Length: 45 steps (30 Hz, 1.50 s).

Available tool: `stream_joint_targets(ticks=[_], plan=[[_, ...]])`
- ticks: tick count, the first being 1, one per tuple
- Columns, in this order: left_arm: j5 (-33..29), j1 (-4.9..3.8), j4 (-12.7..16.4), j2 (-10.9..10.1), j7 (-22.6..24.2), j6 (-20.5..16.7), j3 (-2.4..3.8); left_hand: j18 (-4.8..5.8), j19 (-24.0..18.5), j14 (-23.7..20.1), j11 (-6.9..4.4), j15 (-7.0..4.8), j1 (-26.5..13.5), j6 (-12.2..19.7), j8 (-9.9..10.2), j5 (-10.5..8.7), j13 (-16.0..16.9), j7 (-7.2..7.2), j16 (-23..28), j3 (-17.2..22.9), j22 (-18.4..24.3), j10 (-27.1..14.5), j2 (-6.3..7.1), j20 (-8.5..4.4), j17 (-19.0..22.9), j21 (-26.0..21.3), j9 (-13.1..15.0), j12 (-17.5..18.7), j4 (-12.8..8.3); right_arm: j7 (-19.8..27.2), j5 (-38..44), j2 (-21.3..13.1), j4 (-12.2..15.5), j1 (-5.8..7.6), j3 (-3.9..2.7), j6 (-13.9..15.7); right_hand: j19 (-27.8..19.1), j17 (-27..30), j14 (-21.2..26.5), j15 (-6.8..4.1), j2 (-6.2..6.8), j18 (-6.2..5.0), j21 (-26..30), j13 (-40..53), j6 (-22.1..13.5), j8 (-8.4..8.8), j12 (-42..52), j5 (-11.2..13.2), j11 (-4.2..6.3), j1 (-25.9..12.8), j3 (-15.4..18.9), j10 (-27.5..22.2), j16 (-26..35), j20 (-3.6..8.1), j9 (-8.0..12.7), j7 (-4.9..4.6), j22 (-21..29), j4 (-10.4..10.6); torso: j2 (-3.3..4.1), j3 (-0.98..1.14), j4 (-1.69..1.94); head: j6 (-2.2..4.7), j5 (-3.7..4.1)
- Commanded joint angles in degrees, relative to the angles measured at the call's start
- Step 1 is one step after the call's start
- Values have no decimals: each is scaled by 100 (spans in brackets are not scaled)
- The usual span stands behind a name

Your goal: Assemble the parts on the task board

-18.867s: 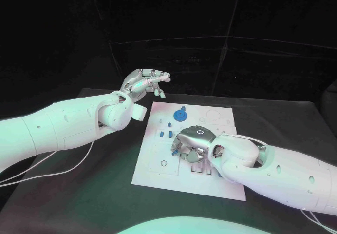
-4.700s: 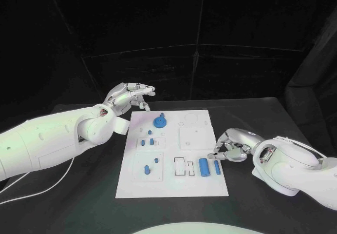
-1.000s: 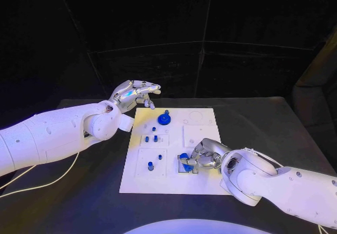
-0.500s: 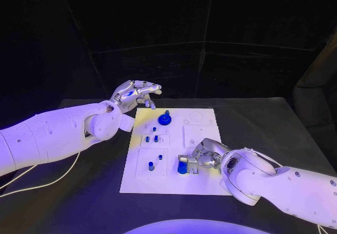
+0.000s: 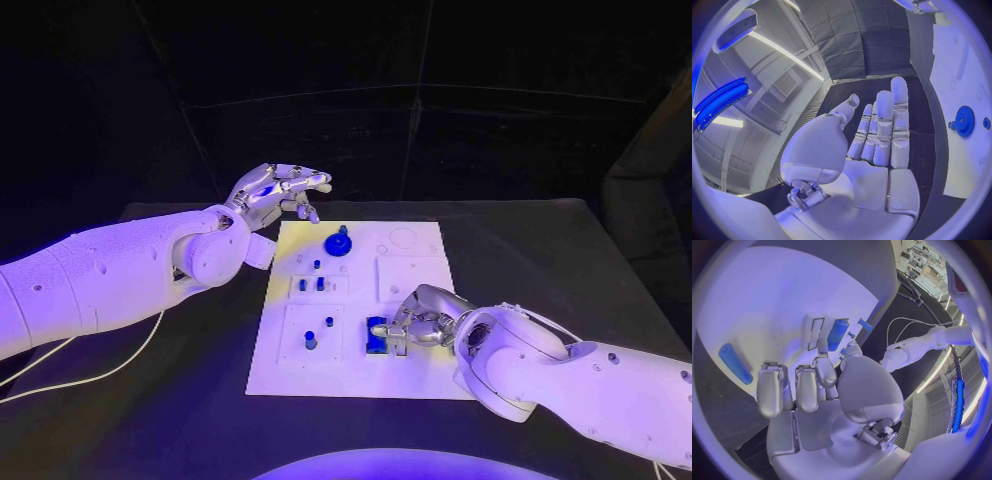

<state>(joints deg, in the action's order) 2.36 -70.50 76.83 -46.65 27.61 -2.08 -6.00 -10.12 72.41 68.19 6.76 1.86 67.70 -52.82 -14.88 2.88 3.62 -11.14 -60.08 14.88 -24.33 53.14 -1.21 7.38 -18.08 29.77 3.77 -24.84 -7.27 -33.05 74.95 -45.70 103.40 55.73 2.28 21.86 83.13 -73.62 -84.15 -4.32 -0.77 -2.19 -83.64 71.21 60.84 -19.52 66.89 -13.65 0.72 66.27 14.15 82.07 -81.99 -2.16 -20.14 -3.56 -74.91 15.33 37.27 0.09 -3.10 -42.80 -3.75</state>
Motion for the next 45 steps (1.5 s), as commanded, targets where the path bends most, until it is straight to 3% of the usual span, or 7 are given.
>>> stream_joint_targets(ticks=[1,10,21,31,36,39,45], plan=[[1,-12,8,-2,22,50,5,-29,24,-37,15,-3,-10,-19,19,-5,7,16,-33,-39,6,10,-46,-5,6,-39,1,31,5,118,52,-26,56,8,-2,-123,-1,-23,-294,-14,2,-32,22,20,10,33,5,-34,20,153,-5,28,16,0,-22,18,-637,-74,-3,7,-2,-1,-4],[1,-11,3,0,25,49,5,-29,24,-37,15,-3,-10,-19,19,-5,7,16,-33,-39,6,10,-46,-5,6,-39,1,31,5,303,50,-174,138,8,-3,17,28,-77,-307,-6,-45,-21,0,87,-132,136,44,-266,-3,554,-32,58,-6,6,-46,-24,-671,-260,-4,5,-10,29,9],[1,-9,-22,2,34,38,4,-29,26,-37,14,-3,-2,-21,20,-5,7,17,-35,-46,8,10,-53,-5,7,-41,1,32,4,675,-29,-1043,500,191,-9,160,21,-72,-303,110,-132,-22,8,121,-464,471,36,-780,-137,726,5,50,2,-98,41,-183,-669,-281,-18,2,-35,78,110],[1,-7,-47,55,40,38,3,-29,27,-38,14,-3,2,-22,19,-5,8,18,-36,-47,9,11,-56,-6,8,-42,2,32,3,401,472,-1582,562,293,-6,-461,38,-111,-309,110,-184,-17,-9,119,-363,524,4,-1080,-130,927,-13,39,-14,-113,42,-174,-697,-343,-22,5,-49,97,243],[1,-6,-57,60,41,45,3,-29,27,-38,14,-3,2,-22,19,-5,8,18,-36,-47,9,11,-56,-6,8,-42,2,32,3,178,811,-1615,512,295,-4,-785,43,-113,-310,104,-185,-15,-15,117,-276,503,-5,-1058,-118,920,13,40,-15,-111,27,-155,-705,-314,-16,13,-36,92,259],[1,-5,-60,59,41,54,3,-29,27,-38,14,-3,2,-22,19,-5,8,18,-36,-47,9,11,-56,-6,8,-42,2,32,3,27,917,-1589,475,293,-3,-1047,-11,-42,-290,79,-180,-34,39,25,-132,453,-144,-493,-83,787,126,7,32,-93,-10,-106,-643,-179,-14,13,-34,97,246],[1,-3,-63,58,41,74,2,-29,27,-38,14,-3,2,-22,19,-5,8,18,-36,-47,9,11,-56,-6,8,-42,2,32,3,-107,1057,-1484,384,286,-1,-1252,-28,-11,-282,60,-155,-40,59,-6,-73,424,-203,-328,-62,784,189,-1,58,-74,-42,-83,-623,-131,-16,3,-17,84,237]])
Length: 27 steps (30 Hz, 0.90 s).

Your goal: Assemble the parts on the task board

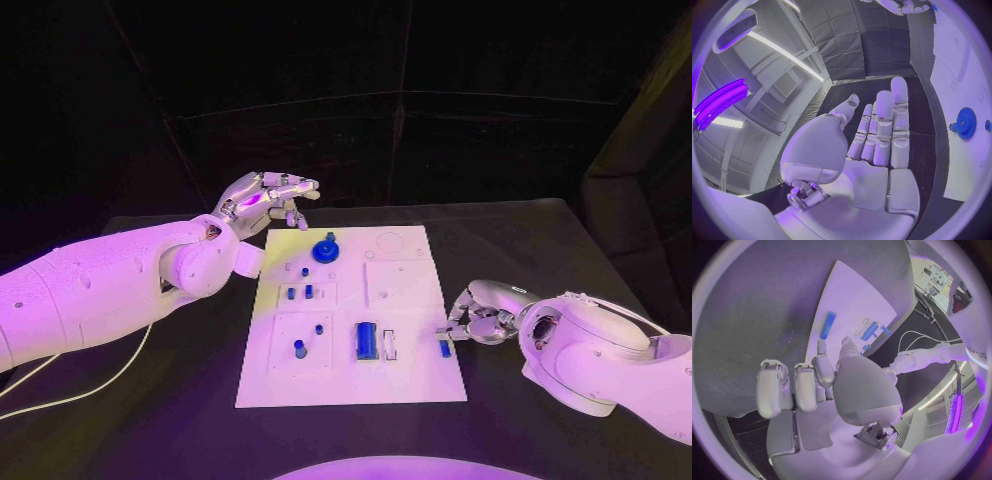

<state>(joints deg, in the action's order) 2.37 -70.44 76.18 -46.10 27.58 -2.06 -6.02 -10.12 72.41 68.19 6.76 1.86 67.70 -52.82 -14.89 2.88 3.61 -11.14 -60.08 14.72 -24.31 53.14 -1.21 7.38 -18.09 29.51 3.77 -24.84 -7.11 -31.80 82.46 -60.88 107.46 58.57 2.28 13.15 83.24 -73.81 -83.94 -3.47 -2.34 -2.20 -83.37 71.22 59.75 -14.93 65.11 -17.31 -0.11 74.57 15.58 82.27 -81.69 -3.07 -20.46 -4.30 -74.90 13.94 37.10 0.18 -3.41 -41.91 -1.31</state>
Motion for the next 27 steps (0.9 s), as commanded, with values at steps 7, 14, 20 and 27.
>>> stream_joint_targets(ticks=[7,14,20,27], plan=[[0,-8,1,-5,47,78,3,-30,28,-39,13,-4,8,-27,19,-5,8,19,-38,-38,9,14,-63,-6,11,-18,2,32,-12,-251,398,156,-94,-14,0,-458,-45,9,-303,-30,15,-41,38,-9,47,-43,-33,52,25,-22,55,-23,31,20,-19,-2,-616,4,4,-2,4,-24,-31],[0,-8,-3,-7,44,81,2,-30,29,-39,12,-4,10,-28,19,-5,8,19,-38,-40,9,14,-65,-6,11,-19,3,32,-12,-232,459,248,-130,-38,1,-495,-51,15,-303,-42,13,-43,49,-20,57,-49,-68,-17,37,173,35,-29,43,36,-42,6,-609,-87,2,-8,-7,-31,-24],[0,-8,-4,-7,43,87,2,-30,29,-39,12,-4,10,-28,19,-5,8,19,-38,-40,9,14,-65,-6,11,-19,3,32,-12,-248,594,329,-176,-62,1,-599,-54,10,-305,-56,-24,-44,57,-24,65,-45,-96,-43,52,504,-43,-34,48,49,-60,18,-605,-277,5,-8,6,-40,-19],[0,-8,0,-17,34,89,2,-30,29,-39,12,-4,10,-28,19,-5,8,19,-38,-40,9,14,-65,-6,11,-19,3,32,-12,-342,984,437,-230,-82,1,-800,-70,37,-300,-52,-4,-49,76,-60,43,-17,-165,86,45,688,-63,-59,71,50,-61,5,-587,-404,3,-9,1,-63,-25]])
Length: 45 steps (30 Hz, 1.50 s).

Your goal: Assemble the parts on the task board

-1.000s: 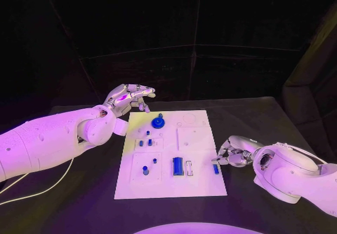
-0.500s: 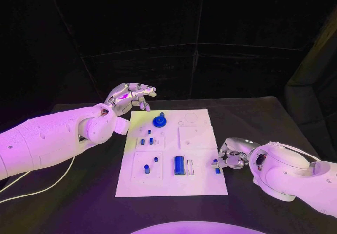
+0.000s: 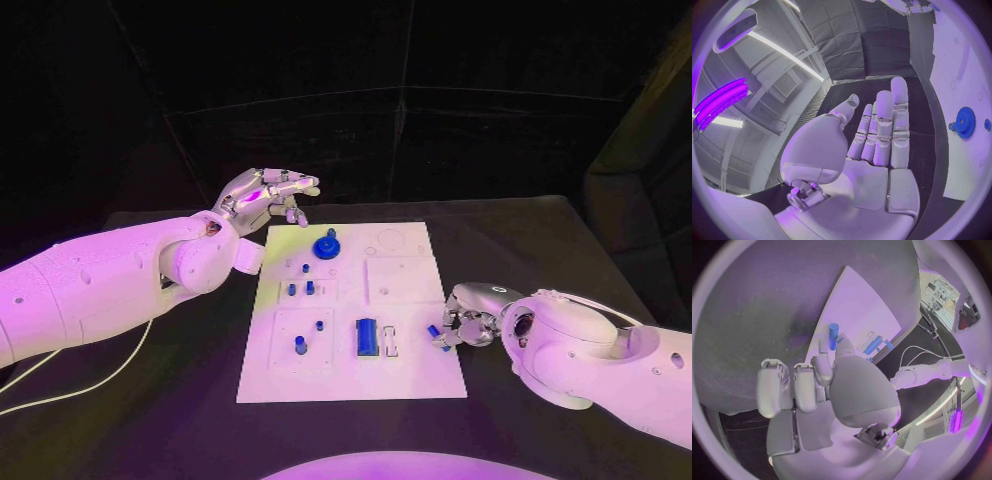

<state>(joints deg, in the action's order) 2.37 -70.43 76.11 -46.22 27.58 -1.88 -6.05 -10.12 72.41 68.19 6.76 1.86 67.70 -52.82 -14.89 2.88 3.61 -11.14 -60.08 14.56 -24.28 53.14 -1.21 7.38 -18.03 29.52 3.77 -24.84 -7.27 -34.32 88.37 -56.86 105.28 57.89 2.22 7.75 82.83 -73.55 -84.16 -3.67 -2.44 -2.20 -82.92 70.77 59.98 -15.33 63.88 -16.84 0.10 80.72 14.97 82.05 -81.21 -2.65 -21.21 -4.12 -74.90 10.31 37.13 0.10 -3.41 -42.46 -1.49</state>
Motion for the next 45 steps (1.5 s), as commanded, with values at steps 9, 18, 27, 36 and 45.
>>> stream_joint_targets(ticks=[9,18,27,36,45], plan=[[0,-9,14,-17,19,81,4,-30,29,-39,12,-4,10,-29,19,-5,8,19,-38,-24,6,14,-65,-6,5,-19,3,32,4,-194,888,239,-62,-110,7,-426,-44,37,-271,-25,8,-52,50,-37,13,42,-89,178,15,174,-13,-55,46,3,12,-24,-571,-123,0,-3,5,-21,2],[0,-9,17,-17,4,103,4,-29,29,-40,13,-4,9,-29,20,-5,8,19,-39,-32,8,15,-67,-6,7,-20,2,32,6,-308,1367,422,-139,-137,7,-642,-104,125,-251,-10,-5,-72,113,-145,-65,99,-255,203,-10,190,-24,-130,103,-6,31,-60,-498,-140,-10,-5,-2,-16,-8],[0,-9,20,-13,-5,115,4,-29,30,-41,13,-4,9,-30,21,-6,8,18,-40,-38,9,15,-69,-6,8,-22,2,33,8,-369,1556,523,-164,-148,8,-683,-99,105,-257,-21,-260,-74,121,-151,-51,185,-290,354,3,634,-407,-163,110,-3,85,-58,-501,-368,-12,-7,18,-7,-26],[0,-9,25,-20,-10,110,4,-29,30,-42,13,-4,12,-30,22,-5,8,19,-40,-42,10,15,-71,-6,9,-23,2,34,7,-377,1113,472,-43,-153,6,-102,-22,-16,-287,-9,-286,-47,51,-57,-44,343,-172,110,-12,527,-785,-102,45,-9,231,-65,-590,-285,-9,-3,9,-5,-59],[0,-9,27,-19,-12,106,4,-29,31,-42,13,-4,16,-30,22,-5,7,20,-41,-42,11,15,-73,-6,9,-24,2,34,6,-205,321,385,78,-152,5,646,121,-217,-331,7,-21,1,-94,117,18,458,71,-231,-24,-14,-916,22,-79,-26,379,-78,-765,160,-3,-1,1,-5,-77]])
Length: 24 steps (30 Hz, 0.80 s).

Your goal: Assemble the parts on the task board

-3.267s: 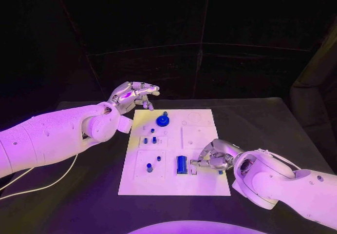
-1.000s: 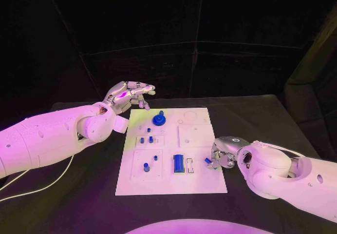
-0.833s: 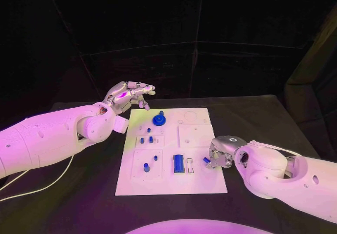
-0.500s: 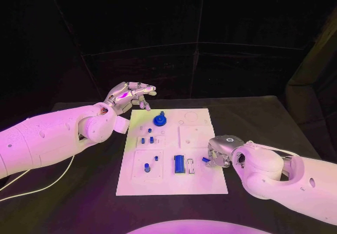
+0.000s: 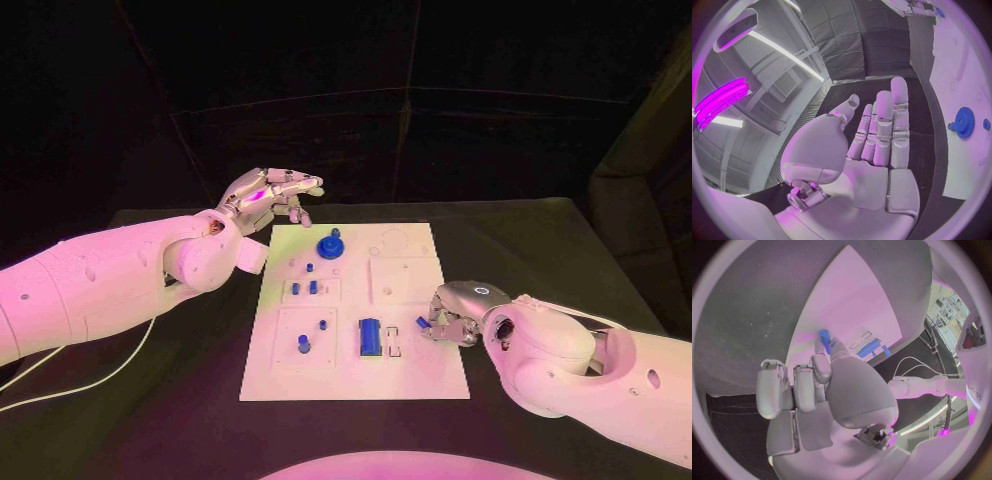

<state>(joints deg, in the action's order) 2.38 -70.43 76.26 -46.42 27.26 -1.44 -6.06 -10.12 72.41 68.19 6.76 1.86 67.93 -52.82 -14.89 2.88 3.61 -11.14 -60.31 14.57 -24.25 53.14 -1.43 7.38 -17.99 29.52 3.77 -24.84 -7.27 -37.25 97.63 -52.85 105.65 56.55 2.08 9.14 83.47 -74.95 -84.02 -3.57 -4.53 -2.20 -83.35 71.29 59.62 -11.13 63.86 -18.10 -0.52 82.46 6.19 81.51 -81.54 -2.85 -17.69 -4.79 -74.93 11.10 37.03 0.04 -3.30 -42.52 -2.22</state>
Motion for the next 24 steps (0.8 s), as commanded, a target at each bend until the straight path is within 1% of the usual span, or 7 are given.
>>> stream_joint_targets(ticks=[1,5,10,11,12,19,24], plan=[[0,-9,12,0,20,61,5,-29,31,-42,13,-4,-7,-30,23,-5,7,20,-18,-43,9,15,-50,-6,5,-24,2,34,6,122,-675,-23,55,-18,19,585,74,-106,-351,-6,236,7,-71,87,80,50,101,-153,43,-214,-97,88,-65,-4,51,-8,-785,127,8,6,-8,0,-3],[0,-9,15,0,19,59,5,-29,31,-42,13,-4,-7,-30,23,-5,7,20,-18,-43,9,15,-50,-6,5,-24,2,34,6,259,-1038,-42,112,-18,19,809,118,-187,-363,-11,349,22,-119,145,153,77,171,-416,50,-283,-239,123,-114,1,109,1,-844,242,9,1,-6,-13,-6],[0,-10,24,-7,12,36,5,-30,33,-45,11,-5,25,-28,28,-4,6,21,-21,-46,13,12,-61,-8,8,-27,1,39,-9,303,-1502,-37,124,-17,19,751,188,-270,-380,-13,396,47,-193,241,190,105,300,-588,52,-339,-330,177,-167,4,151,3,-933,322,13,0,-2,-20,2],[0,-10,25,-10,11,34,5,-30,33,-45,11,-5,25,-28,28,-4,6,21,-21,-46,13,12,-61,-8,8,-27,1,39,-9,304,-1595,-33,123,-16,19,733,192,-276,-381,-11,422,49,-198,252,198,118,311,-714,50,-366,-347,183,-171,4,166,0,-939,348,11,1,-5,-25,0],[0,-10,27,-12,10,32,5,-30,33,-45,11,-5,25,-28,28,-4,6,21,-21,-46,13,12,-61,-8,8,-27,1,39,-9,306,-1713,-27,121,-16,19,710,193,-282,-381,-11,439,49,-200,258,201,126,317,-773,47,-378,-355,186,-175,4,175,0,-941,359,8,1,-8,-35,-8],[0,-10,34,-19,7,35,5,-30,33,-45,11,-5,25,-28,28,-4,6,21,-21,-46,13,12,-61,-8,8,-27,1,39,-9,324,-2273,35,95,-15,19,699,196,-296,-383,-9,454,51,-204,274,214,134,335,-821,45,-404,-368,193,-184,3,187,-3,-946,382,7,3,-12,-39,-13],[0,-11,34,-19,5,36,5,-30,33,-45,11,-5,25,-28,28,-4,6,21,-21,-46,13,12,-61,-8,8,-27,1,39,-9,316,-2554,96,70,-15,19,649,197,-290,-382,-9,460,51,-206,275,217,136,335,-827,44,-414,-368,194,-182,2,190,-4,-948,390,8,4,-4,-45,-14]])
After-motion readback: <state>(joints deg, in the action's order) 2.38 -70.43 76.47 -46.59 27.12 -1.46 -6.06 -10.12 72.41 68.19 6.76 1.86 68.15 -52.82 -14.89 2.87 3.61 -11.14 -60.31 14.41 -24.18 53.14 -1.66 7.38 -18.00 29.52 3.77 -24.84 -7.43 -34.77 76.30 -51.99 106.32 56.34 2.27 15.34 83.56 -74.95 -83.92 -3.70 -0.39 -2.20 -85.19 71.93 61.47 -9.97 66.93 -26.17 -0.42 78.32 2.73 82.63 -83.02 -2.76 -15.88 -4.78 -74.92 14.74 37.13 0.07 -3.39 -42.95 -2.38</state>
